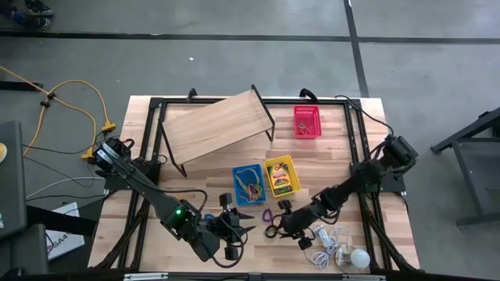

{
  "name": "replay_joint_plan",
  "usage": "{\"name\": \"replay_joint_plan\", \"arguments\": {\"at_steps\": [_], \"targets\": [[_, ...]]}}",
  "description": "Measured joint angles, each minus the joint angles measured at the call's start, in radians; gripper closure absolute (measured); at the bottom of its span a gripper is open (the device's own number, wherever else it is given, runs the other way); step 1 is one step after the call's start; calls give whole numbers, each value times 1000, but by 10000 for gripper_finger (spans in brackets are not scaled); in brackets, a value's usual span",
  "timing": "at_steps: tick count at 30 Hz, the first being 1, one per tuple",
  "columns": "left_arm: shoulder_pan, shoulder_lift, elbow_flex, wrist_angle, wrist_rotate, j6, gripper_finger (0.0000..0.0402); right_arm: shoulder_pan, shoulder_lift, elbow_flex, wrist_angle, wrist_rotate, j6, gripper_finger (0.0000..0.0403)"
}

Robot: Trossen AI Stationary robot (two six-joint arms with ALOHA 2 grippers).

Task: Pick & Place Office Desk Supplies
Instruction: Put the black spring keychain into the red bin

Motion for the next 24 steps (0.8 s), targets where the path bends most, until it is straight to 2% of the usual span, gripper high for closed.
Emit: {"name": "replay_joint_plan", "arguments": {"at_steps": [4, 10, 24], "targets": [[0, 0, 0, 0, 0, 0, 289, 15, 21, 1, 29, 22, -43, 276], [0, 0, 0, 0, 0, 0, 289, 36, 21, 1, 47, 129, -129, 276], [0, 0, 0, 1, 0, 0, 289, 39, 34, 3, 68, 133, -183, 276]]}}
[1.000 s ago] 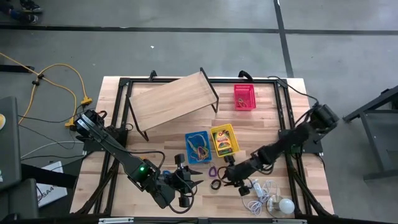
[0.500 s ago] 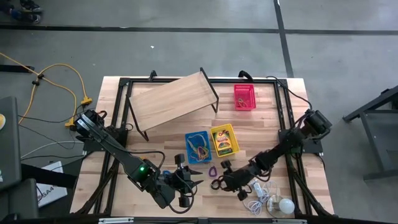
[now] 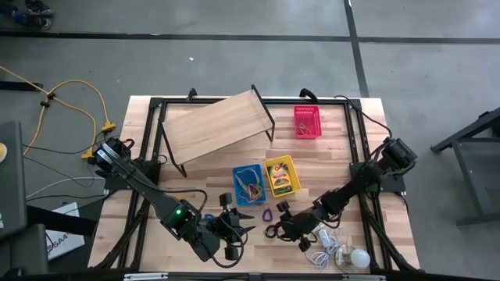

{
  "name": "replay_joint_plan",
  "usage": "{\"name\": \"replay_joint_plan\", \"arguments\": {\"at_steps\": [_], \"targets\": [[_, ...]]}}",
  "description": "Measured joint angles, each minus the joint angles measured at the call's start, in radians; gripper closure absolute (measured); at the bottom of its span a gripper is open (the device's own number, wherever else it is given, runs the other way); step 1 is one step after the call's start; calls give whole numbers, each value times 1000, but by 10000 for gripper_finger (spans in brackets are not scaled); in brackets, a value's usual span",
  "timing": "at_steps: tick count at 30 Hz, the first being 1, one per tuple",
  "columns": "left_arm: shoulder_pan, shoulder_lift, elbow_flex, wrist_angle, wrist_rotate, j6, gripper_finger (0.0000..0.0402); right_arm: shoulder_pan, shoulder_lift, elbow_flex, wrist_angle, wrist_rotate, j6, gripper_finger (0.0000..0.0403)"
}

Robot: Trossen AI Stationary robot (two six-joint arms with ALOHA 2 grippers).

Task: Pick & Place Office Desk Supplies
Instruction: Put the black spring keychain into the red bin

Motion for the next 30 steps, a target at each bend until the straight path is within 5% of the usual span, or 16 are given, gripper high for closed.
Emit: {"name": "replay_joint_plan", "arguments": {"at_steps": [30], "targets": [[0, 0, 0, 61, 0, 0, 289, 6, 146, 61, 30, 2, 38, 276]]}}
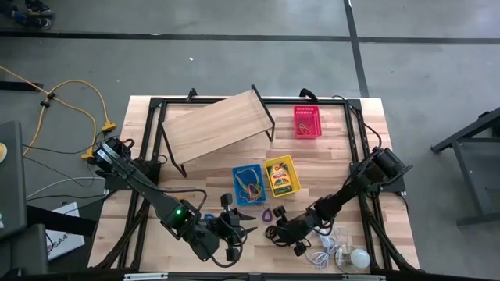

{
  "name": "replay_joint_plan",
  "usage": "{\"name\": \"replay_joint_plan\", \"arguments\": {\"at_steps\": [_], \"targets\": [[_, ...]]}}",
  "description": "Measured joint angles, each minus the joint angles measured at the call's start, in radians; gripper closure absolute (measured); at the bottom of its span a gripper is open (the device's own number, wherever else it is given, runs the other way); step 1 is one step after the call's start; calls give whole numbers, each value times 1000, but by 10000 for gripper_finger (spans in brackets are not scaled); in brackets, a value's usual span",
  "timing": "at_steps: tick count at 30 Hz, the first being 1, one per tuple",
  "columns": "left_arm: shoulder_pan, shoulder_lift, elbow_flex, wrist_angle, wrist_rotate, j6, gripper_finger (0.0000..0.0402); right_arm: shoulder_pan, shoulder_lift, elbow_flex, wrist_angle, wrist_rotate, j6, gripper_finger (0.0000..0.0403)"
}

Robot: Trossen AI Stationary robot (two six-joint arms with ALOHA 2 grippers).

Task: Pick & Place Office Desk Supplies
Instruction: Put the black spring keychain into the red bin

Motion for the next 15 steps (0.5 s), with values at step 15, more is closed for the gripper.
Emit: {"name": "replay_joint_plan", "arguments": {"at_steps": [15], "targets": [[0, 0, 0, 1, 0, 0, 289, -2, 2, 0, 2, 17, -3, 340]]}}
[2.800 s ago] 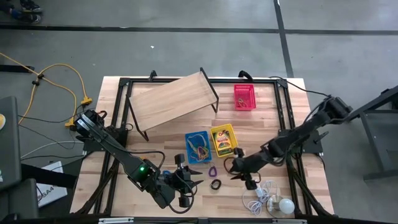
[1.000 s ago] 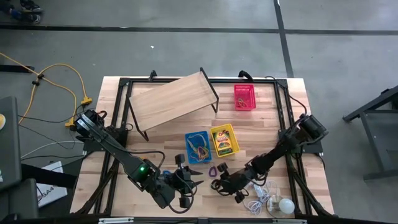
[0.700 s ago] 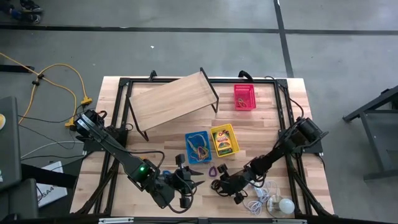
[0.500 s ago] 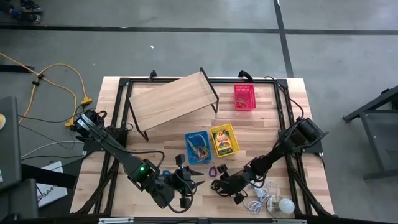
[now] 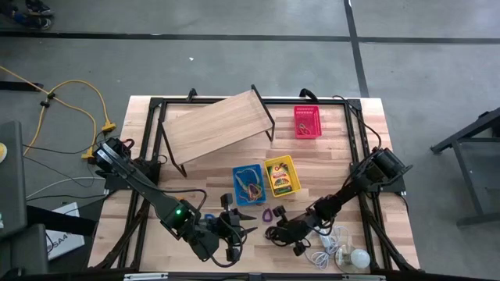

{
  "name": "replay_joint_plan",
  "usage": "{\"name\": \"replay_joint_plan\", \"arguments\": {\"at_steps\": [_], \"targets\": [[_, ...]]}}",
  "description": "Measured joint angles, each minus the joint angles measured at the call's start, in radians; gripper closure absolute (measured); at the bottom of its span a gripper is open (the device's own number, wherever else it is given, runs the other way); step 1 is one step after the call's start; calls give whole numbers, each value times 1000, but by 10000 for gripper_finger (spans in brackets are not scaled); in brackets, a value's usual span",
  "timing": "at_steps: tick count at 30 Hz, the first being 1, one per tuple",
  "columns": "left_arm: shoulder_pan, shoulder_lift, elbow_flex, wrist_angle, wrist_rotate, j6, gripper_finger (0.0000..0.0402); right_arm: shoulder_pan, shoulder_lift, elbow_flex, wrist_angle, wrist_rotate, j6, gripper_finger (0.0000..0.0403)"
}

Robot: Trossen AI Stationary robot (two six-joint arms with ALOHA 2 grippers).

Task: Pick & Place Office Desk Supplies
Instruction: Put the black spring keychain into the red bin

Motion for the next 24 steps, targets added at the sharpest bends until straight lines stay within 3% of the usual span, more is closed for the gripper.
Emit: {"name": "replay_joint_plan", "arguments": {"at_steps": [11, 24], "targets": [[0, 0, 0, 0, 0, 0, 289, 0, 0, 0, 0, 4, 0, 376], [0, 0, 0, 0, 0, 0, 289, 0, -44, -4, -17, 7, -20, 376]]}}
